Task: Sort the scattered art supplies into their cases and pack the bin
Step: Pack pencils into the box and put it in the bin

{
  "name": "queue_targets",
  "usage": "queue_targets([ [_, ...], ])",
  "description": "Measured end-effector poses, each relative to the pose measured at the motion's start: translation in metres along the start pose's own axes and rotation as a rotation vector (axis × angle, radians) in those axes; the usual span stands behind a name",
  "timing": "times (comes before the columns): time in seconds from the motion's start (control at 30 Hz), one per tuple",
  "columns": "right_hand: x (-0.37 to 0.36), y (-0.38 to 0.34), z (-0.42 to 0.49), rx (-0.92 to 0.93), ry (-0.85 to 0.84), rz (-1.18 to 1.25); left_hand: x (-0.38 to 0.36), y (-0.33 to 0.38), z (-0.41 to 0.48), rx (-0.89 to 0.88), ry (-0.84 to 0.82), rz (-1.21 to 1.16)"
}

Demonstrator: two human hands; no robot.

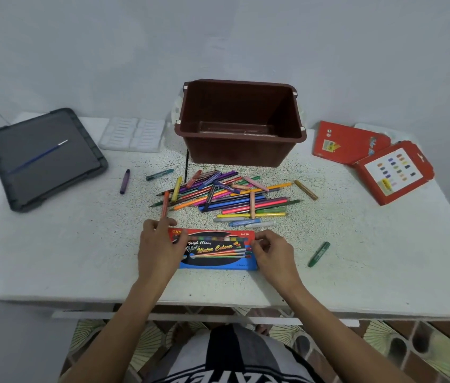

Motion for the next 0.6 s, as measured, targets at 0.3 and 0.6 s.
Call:
queue_targets([
  [0.3, 0.026, 0.007, 0.003, -0.002, 0.079, -0.103, 0.001, -0.007, -0.002, 0.098, -0.038, -0.08],
  [0.6, 0.02, 0.003, -0.004, -0.036, 0.083, -0.046, -0.008, -0.002, -0.003, 0.122, -0.108, 0.035],
])
Point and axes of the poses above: each hand's wrist, its own z-axis towards the middle knuckle, its own x-axis out of the back of the hand, y = z × x, the point moved 10 cm from there along z, towards the middle knuckle, and after that the axes turned 1 degree about -y, right-handed, at the moved point
